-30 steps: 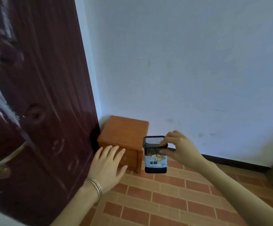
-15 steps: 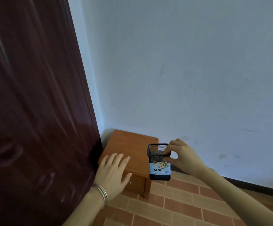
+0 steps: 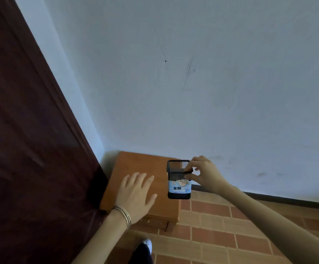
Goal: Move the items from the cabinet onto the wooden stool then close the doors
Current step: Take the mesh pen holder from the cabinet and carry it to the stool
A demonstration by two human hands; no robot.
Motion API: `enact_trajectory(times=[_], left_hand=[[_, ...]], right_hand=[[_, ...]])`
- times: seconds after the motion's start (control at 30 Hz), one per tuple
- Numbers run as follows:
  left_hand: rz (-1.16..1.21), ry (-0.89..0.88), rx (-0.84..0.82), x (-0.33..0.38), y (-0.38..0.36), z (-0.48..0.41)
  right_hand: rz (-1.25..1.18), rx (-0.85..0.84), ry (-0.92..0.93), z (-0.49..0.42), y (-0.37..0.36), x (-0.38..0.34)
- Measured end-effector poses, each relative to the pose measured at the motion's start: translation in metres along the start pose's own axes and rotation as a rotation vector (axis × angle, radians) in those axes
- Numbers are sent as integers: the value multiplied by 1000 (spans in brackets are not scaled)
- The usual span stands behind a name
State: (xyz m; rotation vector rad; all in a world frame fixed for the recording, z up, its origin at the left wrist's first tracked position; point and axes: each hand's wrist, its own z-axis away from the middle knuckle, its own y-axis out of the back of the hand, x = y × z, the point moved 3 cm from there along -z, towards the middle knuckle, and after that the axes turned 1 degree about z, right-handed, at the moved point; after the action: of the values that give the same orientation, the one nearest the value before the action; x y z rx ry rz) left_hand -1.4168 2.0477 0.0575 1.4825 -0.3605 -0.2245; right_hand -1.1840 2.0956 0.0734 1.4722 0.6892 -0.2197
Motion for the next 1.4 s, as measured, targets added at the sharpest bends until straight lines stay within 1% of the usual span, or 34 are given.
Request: enact_trajectory(times=[0.1, 0.2, 0.33, 0.47, 0.63, 0.8, 0.97, 1.07, 1.17, 1.27, 1.4], left_hand=[[-13, -49, -30, -30, -2, -48], [-36, -51, -90, -59, -9, -94], [-103, -102, -155, -86, -35, -153], [-85, -119, -228, -94, -74, -199], [-87, -112, -329, -101, -143, -243], [-100, -131, -464, -110, -211, -270], [-89, -157, -521, -114, -272, -289], [-75, -155, -573, -115, -303, -292], [-68, -151, -588, -119, -330, -300], [-77, -161, -588, -118, -344, -304], [-83, -162, -603, -118, -357, -307]], right_hand=[[-5, 26, -70, -44, -11, 9], [-3, 48, -145, -84, -23, 18], [21, 47, -180, -127, -48, 37], [45, 60, -272, -156, -78, 70], [26, 71, -329, -183, -127, 121], [59, 64, -336, -206, -167, 173], [45, 102, -333, -221, -204, 212], [58, 122, -295, -222, -224, 225], [94, 129, -267, -224, -242, 242], [106, 111, -322, -227, -255, 256], [62, 181, -419, -233, -259, 268]])
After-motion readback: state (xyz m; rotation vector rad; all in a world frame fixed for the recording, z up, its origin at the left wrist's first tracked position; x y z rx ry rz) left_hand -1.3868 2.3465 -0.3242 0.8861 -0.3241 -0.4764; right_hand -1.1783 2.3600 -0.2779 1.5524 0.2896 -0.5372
